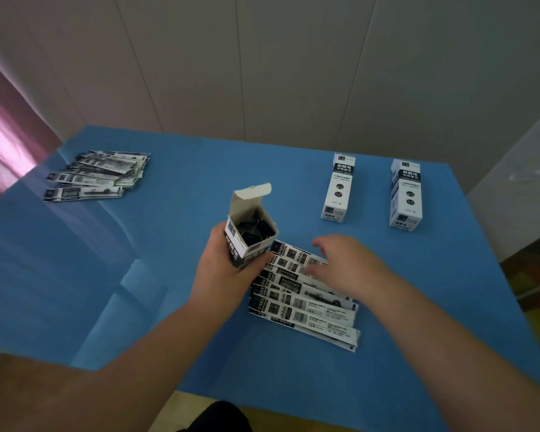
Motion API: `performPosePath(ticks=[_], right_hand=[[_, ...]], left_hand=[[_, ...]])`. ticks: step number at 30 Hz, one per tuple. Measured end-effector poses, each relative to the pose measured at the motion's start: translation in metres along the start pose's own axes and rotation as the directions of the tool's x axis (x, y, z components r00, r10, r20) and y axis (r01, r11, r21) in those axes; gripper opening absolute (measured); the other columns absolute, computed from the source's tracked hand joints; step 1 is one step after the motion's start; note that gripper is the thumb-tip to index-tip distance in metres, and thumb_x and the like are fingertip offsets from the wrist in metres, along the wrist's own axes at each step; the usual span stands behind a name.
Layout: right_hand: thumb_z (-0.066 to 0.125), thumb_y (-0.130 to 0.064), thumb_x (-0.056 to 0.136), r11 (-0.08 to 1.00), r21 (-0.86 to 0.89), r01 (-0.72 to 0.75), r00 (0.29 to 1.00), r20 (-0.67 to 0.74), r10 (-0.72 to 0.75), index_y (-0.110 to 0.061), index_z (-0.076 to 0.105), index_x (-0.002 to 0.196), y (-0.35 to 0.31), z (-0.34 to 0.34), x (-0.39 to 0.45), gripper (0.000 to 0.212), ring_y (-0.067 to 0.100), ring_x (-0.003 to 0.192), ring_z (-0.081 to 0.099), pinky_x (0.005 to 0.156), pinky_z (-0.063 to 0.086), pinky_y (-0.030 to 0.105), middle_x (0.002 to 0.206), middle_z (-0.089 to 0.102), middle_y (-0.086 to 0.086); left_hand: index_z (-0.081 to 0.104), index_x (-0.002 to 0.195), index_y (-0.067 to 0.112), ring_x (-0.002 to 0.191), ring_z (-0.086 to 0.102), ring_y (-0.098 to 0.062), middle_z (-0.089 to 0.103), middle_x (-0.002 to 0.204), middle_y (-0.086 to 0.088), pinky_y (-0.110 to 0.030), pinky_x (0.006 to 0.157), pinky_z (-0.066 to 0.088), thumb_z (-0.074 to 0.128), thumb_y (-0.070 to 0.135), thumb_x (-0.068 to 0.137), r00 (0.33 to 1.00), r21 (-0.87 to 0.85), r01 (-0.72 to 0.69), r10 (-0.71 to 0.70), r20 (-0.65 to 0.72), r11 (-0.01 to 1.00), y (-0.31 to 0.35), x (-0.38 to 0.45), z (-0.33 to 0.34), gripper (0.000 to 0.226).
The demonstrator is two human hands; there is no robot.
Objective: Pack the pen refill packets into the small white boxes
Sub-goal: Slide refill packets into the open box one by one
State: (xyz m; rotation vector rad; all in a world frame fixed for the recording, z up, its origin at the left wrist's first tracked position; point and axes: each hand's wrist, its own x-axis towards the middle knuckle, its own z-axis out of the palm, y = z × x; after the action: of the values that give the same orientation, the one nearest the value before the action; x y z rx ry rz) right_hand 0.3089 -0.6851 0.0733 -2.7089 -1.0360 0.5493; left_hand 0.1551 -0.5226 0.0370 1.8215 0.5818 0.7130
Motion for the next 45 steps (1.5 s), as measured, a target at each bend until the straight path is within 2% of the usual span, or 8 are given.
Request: performPosePath(ticks=[6, 9, 17, 23, 26, 33, 41, 45], right_hand=[[0.068, -0.045, 0.093, 0.997, -0.066, 0.031, 0.999, 0.02, -0.029, -0.019, 0.068, 0.118, 0.0, 0.016, 0.003, 0.036, 0.024, 0.105, 0.059, 0.088, 0.053, 0.039, 0.111, 0.064, 0.002], [0.06, -0.037, 0.098, 0.994, -0.094, 0.054, 0.999, 0.012, -0.053, -0.018, 0.072, 0.093, 0.001, 0.015, 0.003, 0.023, 0.021, 0.081, 0.062, 0.065, 0.05, 0.032, 0.086, 0.064, 0.0], [0.058, -0.028, 0.086, 0.999, 0.017, 0.048, 0.997, -0.056, -0.047, -0.022, 0.065, 0.072, 0.008, -0.002, -0.001, 0.016, 0.016, 0.059, 0.058, 0.048, 0.039, 0.026, 0.066, 0.06, -0.001], [0.065, -0.03, 0.077, 0.989, 0.146, 0.038, 0.999, -0.003, -0.038, -0.029, 0.067, 0.08, 0.013, -0.019, 0.0, 0.004, 0.009, 0.068, 0.066, 0.054, 0.052, 0.029, 0.074, 0.07, -0.008], [0.066, -0.026, 0.077, 0.988, 0.155, -0.016, 0.997, 0.081, 0.003, -0.026, 0.069, 0.08, 0.014, -0.019, 0.001, 0.005, 0.016, 0.074, 0.07, 0.065, 0.06, 0.036, 0.079, 0.073, -0.004], [0.063, -0.03, 0.084, 0.96, 0.254, -0.115, 0.986, 0.146, 0.079, -0.019, 0.075, 0.085, 0.015, -0.018, 0.006, 0.016, 0.018, 0.078, 0.07, 0.068, 0.057, 0.034, 0.083, 0.074, 0.003], [0.076, -0.023, 0.084, 0.77, 0.624, -0.136, 0.99, 0.117, 0.08, -0.015, 0.074, 0.09, 0.017, -0.047, -0.015, 0.011, 0.014, 0.069, 0.076, 0.081, 0.06, 0.036, 0.088, 0.079, 0.002], [0.076, -0.011, 0.088, 0.51, 0.86, -0.005, 1.0, 0.011, -0.008, -0.002, 0.072, 0.095, 0.006, -0.07, -0.041, 0.012, 0.025, 0.085, 0.078, 0.07, 0.06, 0.024, 0.087, 0.08, 0.007]], left_hand=[[0.047, 0.101, 0.07, 0.098, 0.065, 0.009, 0.065, 0.106, 0.032, -0.005, 0.073, 0.049, 0.09, 0.032, 0.074, 0.999, 0.009, -0.049, 0.049, -0.02, 0.999, 0.003, -0.002, -0.001, 0.064], [0.046, 0.101, 0.071, 0.097, 0.064, 0.011, 0.064, 0.105, 0.034, -0.003, 0.072, 0.047, 0.09, 0.023, 0.078, 0.999, 0.035, -0.049, 0.05, -0.022, 0.998, 0.001, -0.001, -0.001, 0.069], [0.046, 0.103, 0.067, 0.096, 0.066, 0.008, 0.066, 0.104, 0.031, -0.004, 0.07, 0.049, 0.084, 0.045, 0.07, 0.999, 0.022, 0.0, 0.001, -0.052, 1.0, 0.004, -0.004, 0.0, 0.055], [0.047, 0.102, 0.068, 0.096, 0.065, 0.01, 0.065, 0.103, 0.034, -0.002, 0.069, 0.047, 0.089, 0.03, 0.076, 0.998, 0.04, -0.026, 0.028, -0.049, 0.999, 0.0, -0.004, 0.002, 0.063], [0.046, 0.103, 0.068, 0.096, 0.065, 0.009, 0.065, 0.105, 0.033, -0.003, 0.071, 0.047, 0.088, 0.039, 0.073, 0.998, 0.039, -0.021, 0.023, -0.059, 0.999, 0.002, -0.004, 0.003, 0.059], [0.045, 0.102, 0.071, 0.096, 0.064, 0.01, 0.064, 0.104, 0.036, -0.003, 0.07, 0.047, 0.091, 0.027, 0.078, 0.997, 0.065, -0.038, 0.042, -0.062, 0.997, 0.0, -0.005, 0.003, 0.068], [0.045, 0.102, 0.071, 0.096, 0.066, 0.008, 0.065, 0.103, 0.034, -0.003, 0.071, 0.047, 0.091, 0.028, 0.077, 0.997, 0.064, -0.019, 0.024, -0.072, 0.998, -0.001, -0.004, 0.004, 0.067], [0.045, 0.103, 0.069, 0.095, 0.066, 0.009, 0.065, 0.104, 0.033, -0.007, 0.07, 0.051, 0.085, 0.046, 0.069, 0.997, 0.035, 0.006, -0.003, -0.083, 0.999, 0.001, -0.005, 0.003, 0.057]])
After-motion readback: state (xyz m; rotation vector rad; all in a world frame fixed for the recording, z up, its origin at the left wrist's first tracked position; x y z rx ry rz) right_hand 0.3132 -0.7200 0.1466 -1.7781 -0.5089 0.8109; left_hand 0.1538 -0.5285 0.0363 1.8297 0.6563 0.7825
